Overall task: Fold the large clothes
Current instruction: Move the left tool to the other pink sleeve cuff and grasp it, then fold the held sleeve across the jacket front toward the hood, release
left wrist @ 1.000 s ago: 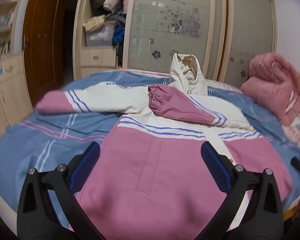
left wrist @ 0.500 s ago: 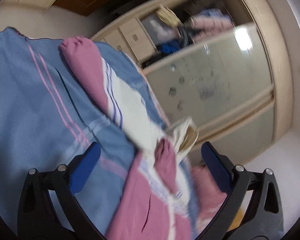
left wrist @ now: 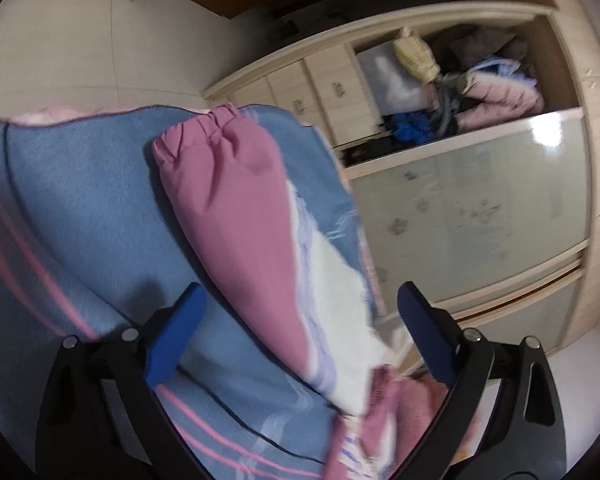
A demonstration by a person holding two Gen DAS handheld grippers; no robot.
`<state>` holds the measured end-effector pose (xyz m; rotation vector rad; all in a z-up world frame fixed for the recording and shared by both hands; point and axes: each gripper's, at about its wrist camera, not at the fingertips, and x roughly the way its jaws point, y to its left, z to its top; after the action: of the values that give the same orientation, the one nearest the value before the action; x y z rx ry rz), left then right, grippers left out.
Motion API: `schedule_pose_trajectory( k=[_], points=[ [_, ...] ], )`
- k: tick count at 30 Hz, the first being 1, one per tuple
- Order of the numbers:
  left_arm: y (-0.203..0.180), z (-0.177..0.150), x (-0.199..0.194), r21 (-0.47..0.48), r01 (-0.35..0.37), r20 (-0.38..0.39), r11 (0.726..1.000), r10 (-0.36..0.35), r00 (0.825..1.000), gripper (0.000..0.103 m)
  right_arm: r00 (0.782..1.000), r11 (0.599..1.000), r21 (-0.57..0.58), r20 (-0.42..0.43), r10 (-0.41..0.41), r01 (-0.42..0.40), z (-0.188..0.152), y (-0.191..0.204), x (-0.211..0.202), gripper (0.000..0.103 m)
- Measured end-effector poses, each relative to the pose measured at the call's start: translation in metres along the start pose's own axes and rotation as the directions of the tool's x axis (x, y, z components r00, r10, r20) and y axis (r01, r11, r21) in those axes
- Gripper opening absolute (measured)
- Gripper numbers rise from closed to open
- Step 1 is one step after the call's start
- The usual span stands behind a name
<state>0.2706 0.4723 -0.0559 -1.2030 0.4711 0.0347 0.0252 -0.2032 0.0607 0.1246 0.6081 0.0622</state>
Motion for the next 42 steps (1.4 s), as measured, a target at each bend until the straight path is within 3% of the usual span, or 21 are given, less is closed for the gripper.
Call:
schedule_pose_trajectory(
  k=[8, 11, 13, 14, 15, 17, 19, 20, 21, 23, 26, 29, 30, 31, 33, 35, 38, 39, 40, 41, 42],
  points=[
    [0.020, 0.019, 0.042, -0.045, -0.103, -0.001, 0.994, 0.104, 0.995, 0.096, 0.999, 1.000, -0.011, -0.031, 0.017, -0.018, -0.001, 0.012, 0.018, 0.102],
    [0.014, 0.027, 0.054, -0.008, -0.128, 0.019, 0.992, 0.128, 0.992, 0.092, 0.998, 0.999, -0.032, -0.051, 0.023, -0.025, -0.003, 0.019, 0.027, 0.102],
    [0.017, 0.031, 0.060, -0.007, -0.151, 0.031, 0.989, 0.151, 0.988, 0.081, 0.998, 0.999, -0.040, -0.062, 0.028, -0.031, -0.004, 0.024, 0.032, 0.102],
    [0.017, 0.033, 0.060, -0.012, -0.157, 0.041, 0.987, 0.158, 0.987, 0.068, 0.997, 0.999, -0.042, -0.065, 0.031, -0.034, -0.004, 0.025, 0.033, 0.102],
    [0.017, 0.035, 0.060, -0.017, -0.160, 0.058, 0.987, 0.161, 0.985, 0.042, 0.997, 0.998, -0.044, -0.066, 0.033, -0.036, -0.004, 0.026, 0.033, 0.102],
    [0.013, 0.036, 0.056, 0.001, -0.183, 0.094, 0.983, 0.183, 0.979, 0.022, 0.997, 0.998, -0.046, -0.067, 0.037, -0.040, -0.004, 0.028, 0.034, 0.102],
    [-0.009, 0.034, 0.051, 0.113, -0.237, 0.160, 0.965, 0.218, 0.963, 0.016, 0.997, 0.998, -0.045, -0.067, 0.041, -0.044, -0.004, 0.027, 0.034, 0.102],
    [-0.023, 0.031, 0.050, 0.177, -0.276, 0.194, 0.945, 0.241, 0.951, 0.014, 0.997, 0.998, -0.043, -0.067, 0.042, -0.045, -0.003, 0.027, 0.034, 0.102],
    [-0.049, 0.025, 0.050, 0.274, -0.339, 0.248, 0.900, 0.274, 0.929, 0.012, 0.997, 0.998, -0.040, -0.066, 0.044, -0.047, -0.003, 0.026, 0.034, 0.102],
    [-0.085, 0.014, 0.051, 0.387, -0.393, 0.311, 0.834, 0.284, 0.907, 0.009, 0.997, 0.998, -0.033, -0.065, 0.051, -0.053, -0.002, 0.025, 0.033, 0.102],
    [-0.161, -0.015, 0.056, 0.557, -0.425, 0.383, 0.713, 0.234, 0.894, 0.007, 0.996, 0.997, -0.028, -0.060, 0.066, -0.067, 0.000, 0.024, 0.029, 0.102],
    [-0.239, -0.070, 0.073, 0.736, -0.390, 0.381, 0.553, 0.138, 0.914, 0.007, 0.996, 0.997, -0.015, -0.054, 0.076, -0.077, 0.001, 0.021, 0.025, 0.102],
    [-0.267, -0.103, 0.083, 0.809, -0.364, 0.359, 0.461, 0.102, 0.928, 0.007, 0.995, 0.997, -0.009, -0.055, 0.079, -0.080, 0.001, 0.019, 0.024, 0.102],
    [-0.284, -0.129, 0.090, 0.854, -0.340, 0.338, 0.393, 0.076, 0.938, 0.006, 0.995, 0.997, -0.004, -0.056, 0.083, -0.083, 0.002, 0.018, 0.024, 0.102],
    [-0.313, -0.196, 0.110, 0.937, -0.240, 0.239, 0.254, 0.038, 0.970, 0.006, 0.994, 0.996, 0.004, -0.059, 0.090, -0.090, 0.001, 0.017, 0.023, 0.102],
    [-0.323, -0.262, 0.132, 0.980, -0.122, 0.114, 0.161, 0.055, 0.992, 0.007, 0.992, 0.995, 0.018, -0.067, 0.104, -0.103, 0.001, 0.015, 0.023, 0.102],
    [-0.313, -0.328, 0.163, 0.989, -0.022, 0.003, 0.144, 0.132, 0.991, 0.013, 0.991, 0.993, 0.039, -0.062, 0.115, -0.113, 0.002, 0.010, 0.019, 0.102],
    [-0.303, -0.352, 0.177, 0.990, -0.007, -0.018, 0.144, 0.176, 0.984, 0.021, 0.992, 0.993, 0.040, -0.061, 0.114, -0.111, 0.002, 0.010, 0.019, 0.102],
    [-0.296, -0.367, 0.187, 0.989, -0.012, -0.020, 0.145, 0.219, 0.975, 0.035, 0.991, 0.993, 0.044, -0.064, 0.114, -0.111, 0.002, 0.008, 0.019, 0.102],
    [-0.285, -0.379, 0.200, 0.988, -0.035, -0.007, 0.148, 0.275, 0.961, 0.079, 0.991, 0.993, 0.048, -0.066, 0.115, -0.112, 0.002, 0.008, 0.019, 0.102],
    [-0.270, -0.389, 0.212, 0.984, -0.073, 0.015, 0.161, 0.337, 0.941, 0.101, 0.991, 0.992, 0.052, -0.069, 0.118, -0.114, 0.001, 0.006, 0.019, 0.102]
  ],
)
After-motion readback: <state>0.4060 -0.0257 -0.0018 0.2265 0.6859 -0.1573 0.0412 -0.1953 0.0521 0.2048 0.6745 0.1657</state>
